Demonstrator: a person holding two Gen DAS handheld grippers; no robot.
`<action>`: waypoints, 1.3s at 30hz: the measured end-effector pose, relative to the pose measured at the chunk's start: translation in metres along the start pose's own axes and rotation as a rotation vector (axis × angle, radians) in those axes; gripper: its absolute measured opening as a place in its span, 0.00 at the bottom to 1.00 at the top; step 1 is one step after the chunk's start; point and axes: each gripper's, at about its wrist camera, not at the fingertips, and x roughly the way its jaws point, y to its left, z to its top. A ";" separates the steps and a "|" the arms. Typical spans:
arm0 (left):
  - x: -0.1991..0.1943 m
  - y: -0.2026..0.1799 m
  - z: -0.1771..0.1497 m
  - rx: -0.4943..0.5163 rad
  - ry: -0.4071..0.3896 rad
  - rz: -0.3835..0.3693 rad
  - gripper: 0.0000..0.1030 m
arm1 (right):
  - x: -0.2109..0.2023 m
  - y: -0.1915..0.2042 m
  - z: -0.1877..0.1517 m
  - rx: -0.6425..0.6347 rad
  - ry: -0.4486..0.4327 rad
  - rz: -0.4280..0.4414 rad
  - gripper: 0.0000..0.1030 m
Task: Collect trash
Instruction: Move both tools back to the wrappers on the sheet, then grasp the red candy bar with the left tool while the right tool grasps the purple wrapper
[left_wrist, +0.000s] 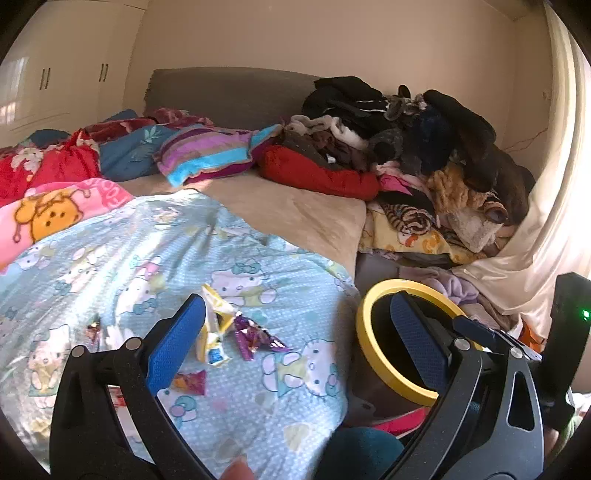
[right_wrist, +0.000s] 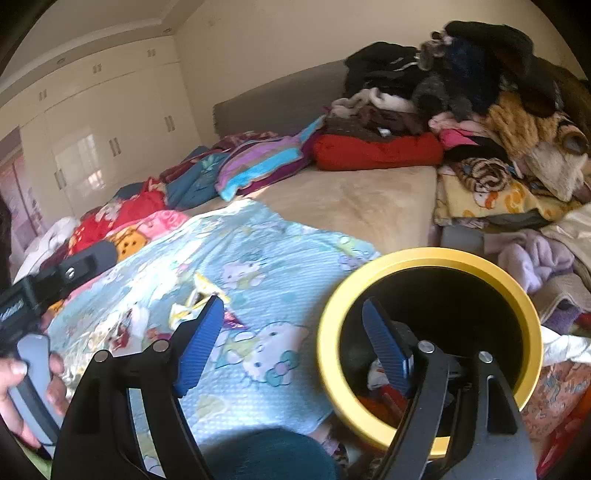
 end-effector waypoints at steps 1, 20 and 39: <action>-0.001 0.002 0.000 -0.003 -0.002 0.003 0.89 | 0.000 0.005 -0.001 -0.008 0.002 0.006 0.74; -0.034 0.085 0.003 -0.102 -0.040 0.137 0.89 | 0.020 0.091 -0.023 -0.165 0.078 0.130 0.75; -0.053 0.187 -0.048 -0.270 0.081 0.250 0.89 | 0.072 0.138 -0.038 -0.221 0.172 0.180 0.75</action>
